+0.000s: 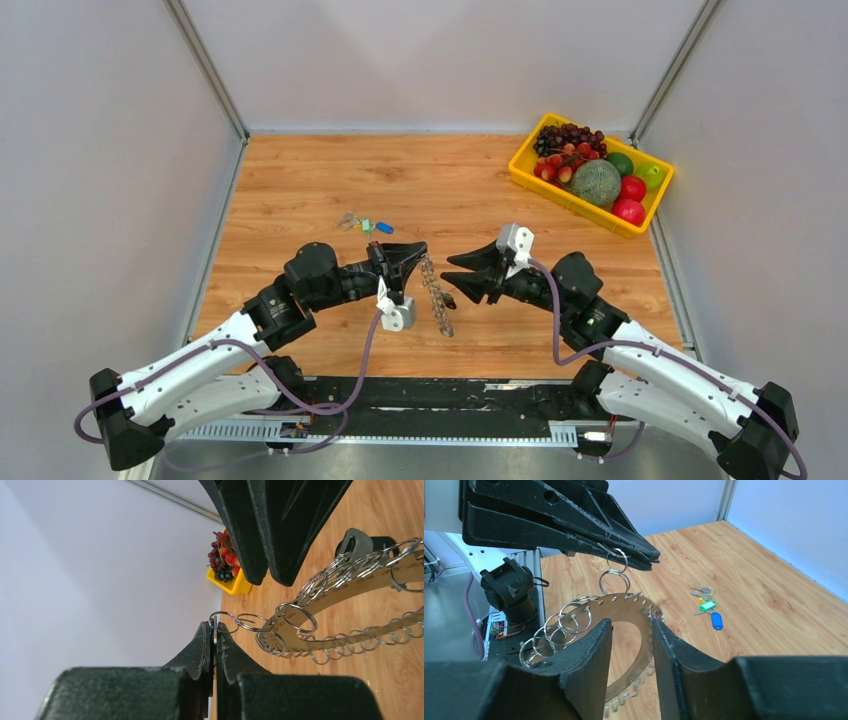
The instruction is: Remove the keys from the keyring
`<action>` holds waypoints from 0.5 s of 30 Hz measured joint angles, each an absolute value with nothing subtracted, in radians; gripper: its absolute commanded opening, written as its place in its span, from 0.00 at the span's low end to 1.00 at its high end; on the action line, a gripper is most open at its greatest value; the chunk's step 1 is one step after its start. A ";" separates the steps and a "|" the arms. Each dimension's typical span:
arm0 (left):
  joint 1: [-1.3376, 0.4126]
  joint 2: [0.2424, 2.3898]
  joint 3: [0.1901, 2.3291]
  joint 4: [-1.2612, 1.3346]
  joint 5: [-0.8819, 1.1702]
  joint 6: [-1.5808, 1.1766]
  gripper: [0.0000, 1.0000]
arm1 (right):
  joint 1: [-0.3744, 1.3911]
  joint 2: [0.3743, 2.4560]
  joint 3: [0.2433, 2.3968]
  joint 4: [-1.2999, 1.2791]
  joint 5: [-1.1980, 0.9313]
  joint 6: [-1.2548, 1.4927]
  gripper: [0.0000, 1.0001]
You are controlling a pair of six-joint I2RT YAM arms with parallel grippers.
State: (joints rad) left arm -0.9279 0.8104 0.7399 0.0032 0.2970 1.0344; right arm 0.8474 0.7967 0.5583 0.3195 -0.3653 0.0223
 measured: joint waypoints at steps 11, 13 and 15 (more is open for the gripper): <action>-0.928 0.813 0.739 0.005 0.332 1.027 0.00 | 0.847 0.803 0.607 0.318 -0.422 0.021 0.27; -0.928 0.813 0.739 0.005 0.332 1.027 0.00 | 0.847 0.810 0.619 0.320 -0.439 0.021 0.25; -0.928 0.813 0.739 0.005 0.332 1.027 0.00 | 0.847 0.821 0.627 0.319 -0.460 0.022 0.23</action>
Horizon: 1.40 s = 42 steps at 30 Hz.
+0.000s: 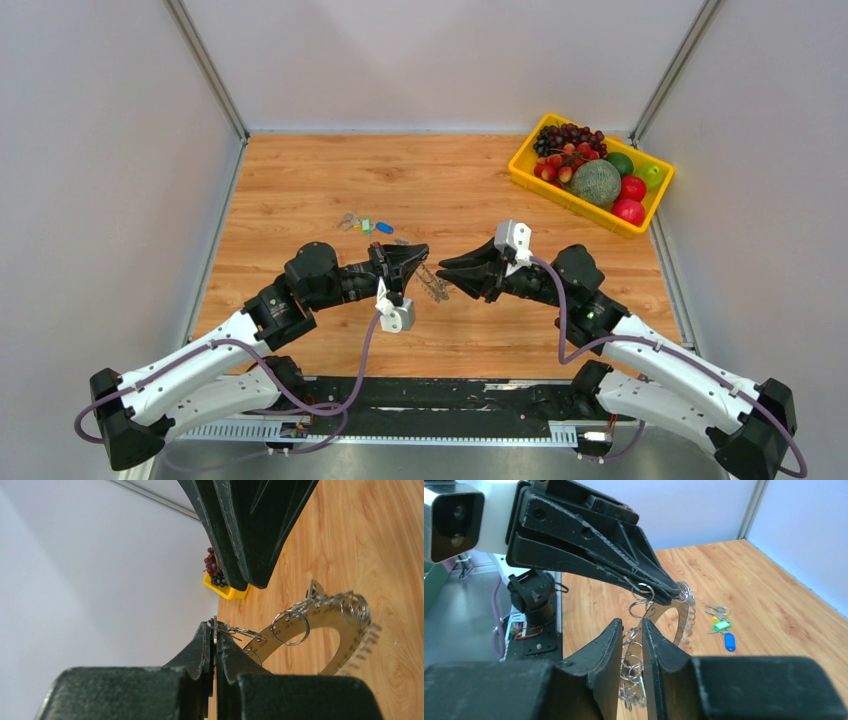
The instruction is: Remove the keys from the keyring
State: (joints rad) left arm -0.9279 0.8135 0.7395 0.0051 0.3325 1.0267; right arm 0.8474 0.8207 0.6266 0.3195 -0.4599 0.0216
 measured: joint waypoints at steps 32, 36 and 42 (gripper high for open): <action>-0.922 0.823 0.739 0.005 0.363 1.007 0.00 | 0.852 0.987 0.701 0.329 -0.537 0.112 0.00; -0.922 0.823 0.739 0.006 0.358 0.990 0.00 | 0.854 0.986 0.701 0.329 -0.529 0.110 0.00; -0.923 0.832 0.742 0.015 0.361 0.954 0.00 | 0.865 0.922 0.646 0.350 -0.513 0.027 0.00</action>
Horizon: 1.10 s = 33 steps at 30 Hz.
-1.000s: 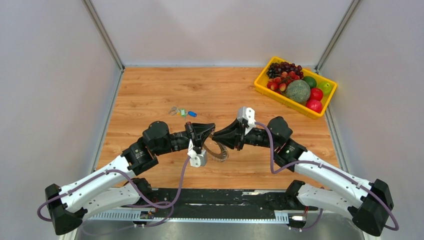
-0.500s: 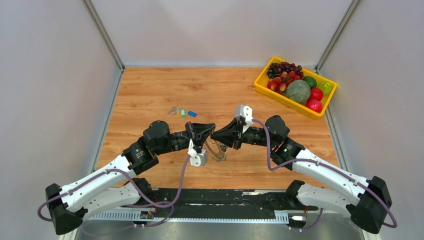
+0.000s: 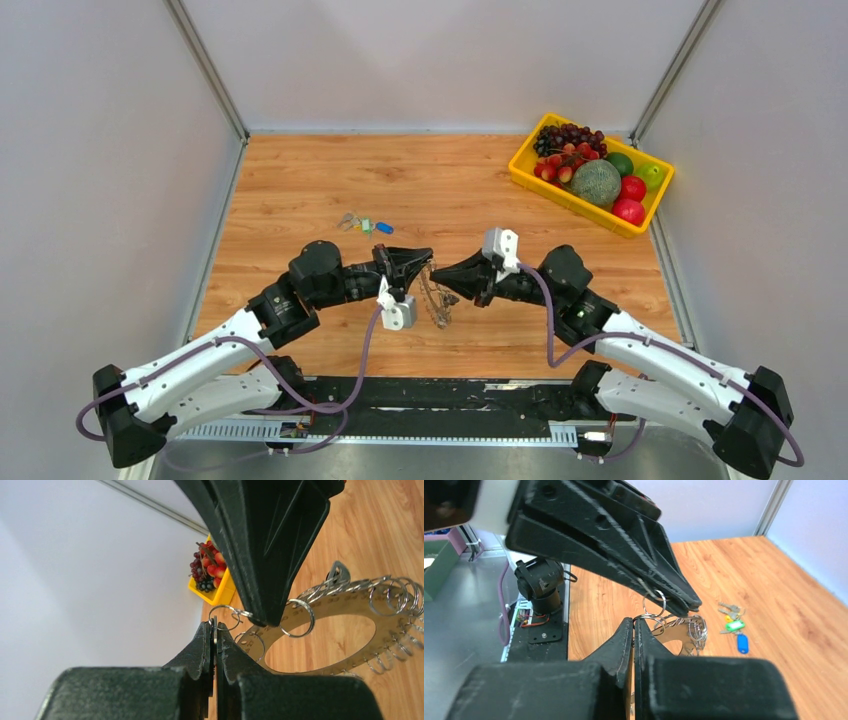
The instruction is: Remove the keys from the keyring
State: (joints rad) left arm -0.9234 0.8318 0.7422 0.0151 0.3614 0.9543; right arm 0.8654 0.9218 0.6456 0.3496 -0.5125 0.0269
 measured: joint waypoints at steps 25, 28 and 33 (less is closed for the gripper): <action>-0.928 0.867 0.748 0.004 0.396 0.921 0.00 | 0.944 0.842 0.626 0.221 -0.599 -0.625 0.00; -0.928 0.877 0.748 -0.002 0.395 0.921 0.00 | 0.956 0.834 0.626 0.218 -0.592 -0.649 0.00; -0.928 0.884 0.755 -0.016 0.402 0.921 0.00 | 0.965 0.799 0.626 0.212 -0.576 -0.668 0.00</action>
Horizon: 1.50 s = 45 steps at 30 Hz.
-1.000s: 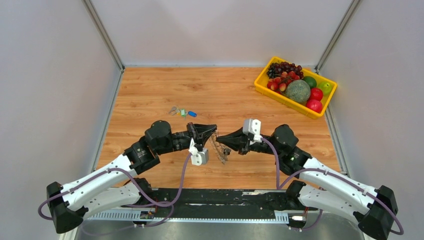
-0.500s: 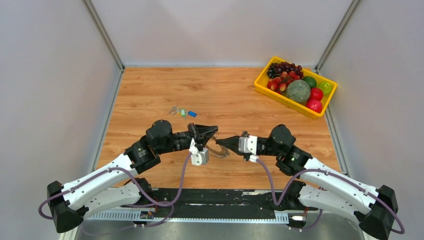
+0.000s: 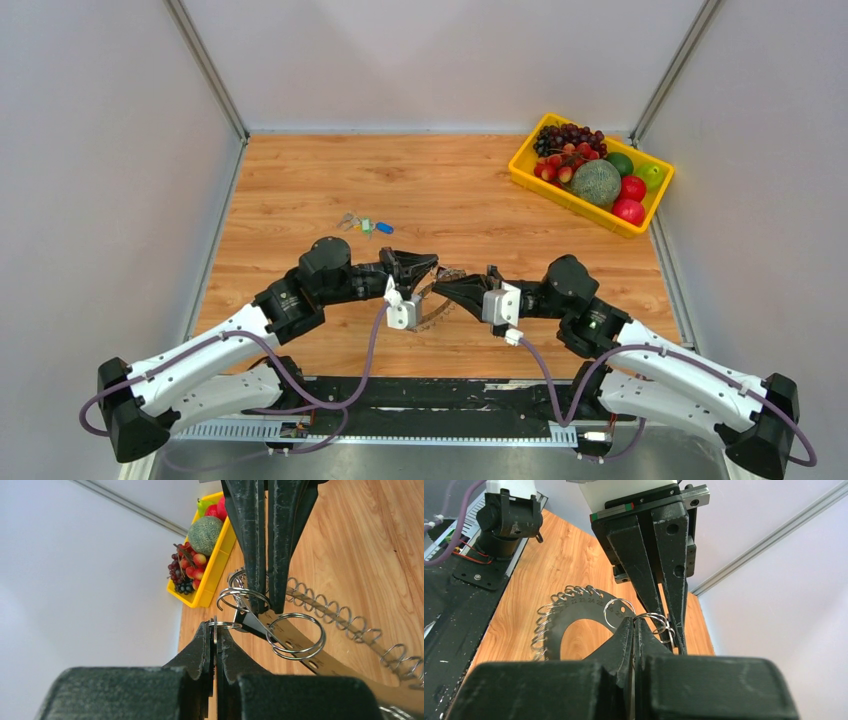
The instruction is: Remove the keys from the keyring
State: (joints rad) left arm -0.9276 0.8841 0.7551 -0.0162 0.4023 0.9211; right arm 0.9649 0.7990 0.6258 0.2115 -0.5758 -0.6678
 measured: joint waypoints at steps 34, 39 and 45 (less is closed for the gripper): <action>-0.928 0.846 0.765 0.044 0.304 0.920 0.00 | 0.966 0.619 0.525 0.199 -0.513 -0.599 0.00; -0.925 0.867 0.766 0.079 0.226 0.865 0.00 | 0.966 0.617 0.524 0.199 -0.482 -0.567 0.00; -0.837 1.029 0.842 0.092 0.093 0.714 0.00 | 0.966 0.637 0.524 0.198 -0.366 -0.471 0.00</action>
